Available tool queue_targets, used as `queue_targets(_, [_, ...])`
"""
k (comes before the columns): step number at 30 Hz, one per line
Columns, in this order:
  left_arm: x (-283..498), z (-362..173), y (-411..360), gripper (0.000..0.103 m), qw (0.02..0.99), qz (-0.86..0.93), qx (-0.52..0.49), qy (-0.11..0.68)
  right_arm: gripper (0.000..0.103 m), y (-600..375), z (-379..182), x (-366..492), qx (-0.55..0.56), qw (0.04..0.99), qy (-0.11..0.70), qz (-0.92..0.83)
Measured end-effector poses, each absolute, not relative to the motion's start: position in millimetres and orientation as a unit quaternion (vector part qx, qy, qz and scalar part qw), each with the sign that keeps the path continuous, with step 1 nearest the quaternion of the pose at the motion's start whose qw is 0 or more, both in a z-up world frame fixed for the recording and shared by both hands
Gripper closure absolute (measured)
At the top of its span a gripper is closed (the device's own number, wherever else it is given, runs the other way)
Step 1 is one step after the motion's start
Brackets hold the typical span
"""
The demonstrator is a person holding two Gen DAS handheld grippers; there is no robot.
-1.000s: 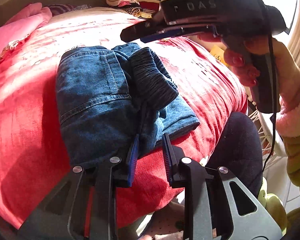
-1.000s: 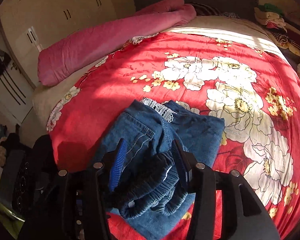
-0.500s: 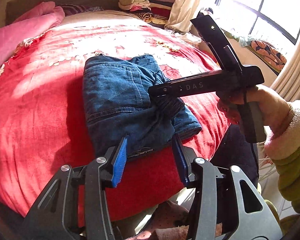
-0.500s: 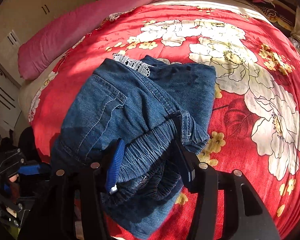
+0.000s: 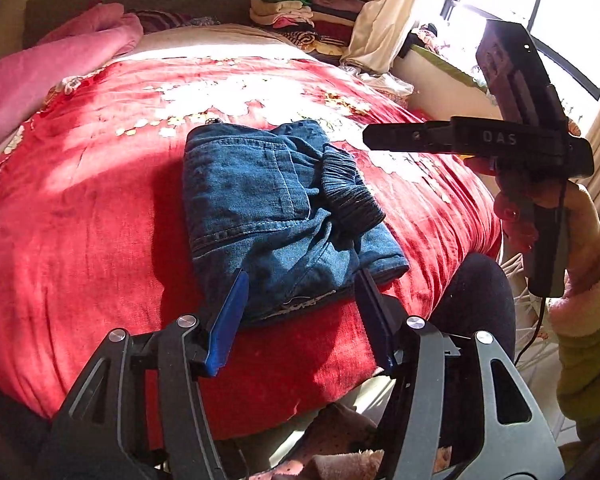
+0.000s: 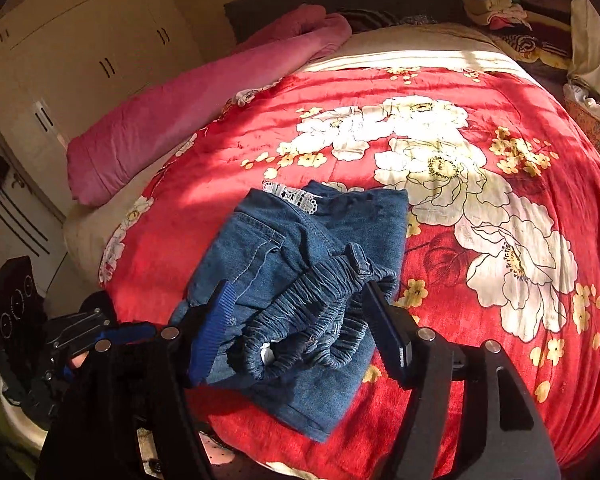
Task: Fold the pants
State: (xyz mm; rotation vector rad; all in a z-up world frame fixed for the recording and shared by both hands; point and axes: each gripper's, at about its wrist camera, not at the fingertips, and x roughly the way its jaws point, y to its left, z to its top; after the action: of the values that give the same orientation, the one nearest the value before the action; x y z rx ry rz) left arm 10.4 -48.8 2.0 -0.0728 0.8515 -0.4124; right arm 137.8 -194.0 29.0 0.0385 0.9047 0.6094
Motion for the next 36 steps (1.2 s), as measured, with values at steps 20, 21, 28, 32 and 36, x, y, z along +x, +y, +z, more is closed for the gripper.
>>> queue_targets(20, [22.1, 11.3, -33.0, 0.021, 0.899, -0.15, -0.045, 0.409, 0.016, -218.7, 28.4, 113.1, 0.027, 0.878, 0.402, 0.26])
queue_targets(21, [22.8, 11.4, -32.1, 0.019, 0.899, -0.148, -0.046, 0.409, 0.015, -219.6, 27.8, 111.4, 0.024, 0.88, 0.4, 0.255])
queue_targets(28, [31.8, 10.4, -20.4, 0.012, 0.901, -0.125, -0.057, 0.411, 0.01, -229.0, 16.6, 97.1, 0.028, 0.889, 0.399, 0.224])
queue_targets(32, [39.7, 6.7, -14.4, 0.011, 0.901, -0.115, -0.064, 0.414, 0.01, -231.0, 1.2, 93.5, 0.042, 0.882, 0.412, 0.225])
queue_targets(36, [50.2, 0.3, -10.4, 0.011, 0.898, -0.107, -0.068, 0.422, 0.01, -230.7, -13.8, 96.0, 0.051, 0.876, 0.427, 0.219])
